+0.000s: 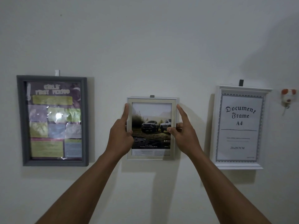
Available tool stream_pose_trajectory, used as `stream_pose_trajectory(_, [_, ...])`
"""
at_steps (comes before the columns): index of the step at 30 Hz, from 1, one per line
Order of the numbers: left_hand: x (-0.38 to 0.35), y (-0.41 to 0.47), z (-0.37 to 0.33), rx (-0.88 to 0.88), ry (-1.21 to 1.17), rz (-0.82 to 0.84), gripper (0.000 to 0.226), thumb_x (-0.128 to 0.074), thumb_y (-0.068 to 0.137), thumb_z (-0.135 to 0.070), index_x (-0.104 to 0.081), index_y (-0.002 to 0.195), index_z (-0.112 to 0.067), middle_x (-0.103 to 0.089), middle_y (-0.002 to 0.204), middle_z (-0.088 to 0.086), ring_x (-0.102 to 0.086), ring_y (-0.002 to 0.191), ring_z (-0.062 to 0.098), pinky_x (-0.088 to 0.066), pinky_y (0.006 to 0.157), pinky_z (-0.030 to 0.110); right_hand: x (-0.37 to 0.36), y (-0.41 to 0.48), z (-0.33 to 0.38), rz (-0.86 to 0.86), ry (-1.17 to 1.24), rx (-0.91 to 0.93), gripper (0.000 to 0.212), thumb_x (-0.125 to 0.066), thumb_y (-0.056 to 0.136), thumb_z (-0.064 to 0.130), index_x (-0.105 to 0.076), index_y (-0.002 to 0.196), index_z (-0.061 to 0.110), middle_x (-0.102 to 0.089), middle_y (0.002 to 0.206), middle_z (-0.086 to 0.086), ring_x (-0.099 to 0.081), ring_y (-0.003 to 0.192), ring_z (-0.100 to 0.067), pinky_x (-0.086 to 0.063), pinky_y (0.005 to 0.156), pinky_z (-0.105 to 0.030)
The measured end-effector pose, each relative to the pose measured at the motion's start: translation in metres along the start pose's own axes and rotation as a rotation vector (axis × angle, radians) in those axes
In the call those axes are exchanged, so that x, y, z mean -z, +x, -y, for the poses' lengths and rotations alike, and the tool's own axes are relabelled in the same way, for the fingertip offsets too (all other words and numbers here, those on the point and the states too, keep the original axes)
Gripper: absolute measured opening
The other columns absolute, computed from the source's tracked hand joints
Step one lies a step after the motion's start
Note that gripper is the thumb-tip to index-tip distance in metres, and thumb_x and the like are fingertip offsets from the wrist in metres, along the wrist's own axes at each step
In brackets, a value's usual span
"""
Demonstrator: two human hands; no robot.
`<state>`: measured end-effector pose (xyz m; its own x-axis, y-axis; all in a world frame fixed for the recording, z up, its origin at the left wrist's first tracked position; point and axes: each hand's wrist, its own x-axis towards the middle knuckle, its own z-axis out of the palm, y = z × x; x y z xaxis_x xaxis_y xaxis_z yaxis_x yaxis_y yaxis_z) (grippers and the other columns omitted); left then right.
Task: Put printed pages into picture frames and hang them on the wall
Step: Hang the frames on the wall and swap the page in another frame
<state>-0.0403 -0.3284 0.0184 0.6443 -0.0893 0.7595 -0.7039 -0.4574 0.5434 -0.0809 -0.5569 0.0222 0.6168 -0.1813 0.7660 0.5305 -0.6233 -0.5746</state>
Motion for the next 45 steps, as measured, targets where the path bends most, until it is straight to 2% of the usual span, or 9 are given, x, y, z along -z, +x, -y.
stream_pose_trajectory(5, [-0.003,-0.001,0.003,-0.032,0.064,-0.087,0.097,-0.059,0.085,0.007,-0.008,0.153,-0.04,-0.047,0.095,-0.002,-0.052,0.085,0.013,-0.039,0.063,0.01,-0.004,-0.005,0.0,-0.036,0.033,0.006,0.082,-0.065,0.094,0.018,-0.017,0.148,0.057,-0.06,0.086,-0.024,-0.062,0.08,-0.032,-0.054,0.079,-0.038])
stream_pose_trajectory(9, [-0.001,-0.001,0.003,-0.053,0.128,-0.11,0.093,-0.06,0.085,0.005,-0.013,0.154,-0.036,-0.048,0.096,-0.002,-0.049,0.083,0.013,-0.035,0.061,0.011,-0.014,-0.008,-0.005,-0.071,0.009,0.011,0.082,-0.063,0.096,0.019,-0.014,0.152,0.053,-0.051,0.079,-0.019,-0.054,0.069,-0.026,-0.049,0.068,-0.027])
stream_pose_trajectory(17, [0.0,-0.001,0.003,-0.064,0.13,-0.115,0.092,-0.059,0.086,0.007,-0.015,0.153,-0.038,-0.043,0.103,-0.003,-0.049,0.075,0.004,-0.041,0.067,0.011,-0.018,-0.005,-0.012,-0.13,-0.055,0.038,0.08,-0.064,0.095,0.02,-0.015,0.152,0.047,-0.05,0.093,-0.001,-0.058,0.082,-0.006,-0.045,0.076,-0.011])
stream_pose_trajectory(20, [0.0,-0.002,0.005,-0.081,0.158,-0.108,0.092,-0.061,0.086,0.004,-0.012,0.154,-0.037,-0.042,0.097,-0.004,-0.048,0.073,0.004,-0.04,0.065,0.009,-0.019,-0.006,-0.011,-0.151,-0.143,0.074,0.078,-0.063,0.096,0.022,-0.014,0.152,0.044,-0.048,0.098,0.002,-0.054,0.094,-0.013,-0.046,0.088,-0.024])
stream_pose_trajectory(23, [0.0,-0.002,0.008,-0.11,0.162,-0.108,0.092,-0.062,0.086,0.003,-0.012,0.154,-0.035,-0.043,0.097,-0.003,-0.048,0.074,0.005,-0.044,0.07,0.017,-0.016,-0.006,-0.014,-0.211,-0.352,0.104,0.072,-0.063,0.096,0.033,-0.021,0.154,0.039,-0.042,0.136,-0.003,-0.036,0.124,-0.025,-0.036,0.104,-0.039])
stream_pose_trajectory(25, [-0.001,-0.001,0.008,-0.129,0.221,-0.124,0.092,-0.067,0.084,-0.002,-0.014,0.154,-0.03,-0.047,0.104,0.002,-0.048,0.083,0.009,-0.049,0.076,0.025,-0.014,-0.005,-0.016,-0.196,-0.462,0.122,0.07,-0.055,0.099,0.039,-0.014,0.155,0.038,-0.017,0.163,-0.002,-0.013,0.148,-0.026,-0.019,0.116,-0.048])
stream_pose_trajectory(29, [0.0,0.003,0.013,-0.167,0.425,-0.211,0.091,-0.078,0.076,-0.018,-0.029,0.152,-0.024,-0.044,0.137,0.011,-0.039,0.126,0.028,-0.043,0.099,0.043,-0.014,-0.008,-0.023,-0.073,-0.498,0.131,0.065,-0.034,0.104,0.046,0.01,0.152,0.041,0.018,0.162,0.007,0.021,0.15,-0.019,0.011,0.118,-0.049])
stream_pose_trajectory(33, [0.002,0.002,0.015,-0.178,0.389,-0.178,0.088,-0.075,0.08,-0.022,-0.025,0.153,-0.025,-0.029,0.153,0.01,-0.021,0.144,0.028,-0.032,0.113,0.048,-0.013,-0.007,-0.022,-0.055,-0.473,0.117,0.065,-0.035,0.106,0.039,0.013,0.151,0.043,0.019,0.163,0.006,0.023,0.149,-0.019,0.014,0.119,-0.049])
stream_pose_trajectory(45, [0.007,-0.001,0.016,-0.193,0.339,-0.152,0.091,-0.075,0.081,-0.023,-0.021,0.154,-0.027,-0.027,0.155,0.008,-0.021,0.145,0.026,-0.034,0.113,0.049,-0.01,-0.008,-0.022,-0.02,-0.439,0.104,0.063,-0.035,0.107,0.035,0.003,0.157,0.033,0.017,0.165,0.004,0.023,0.15,-0.017,0.013,0.12,-0.05])
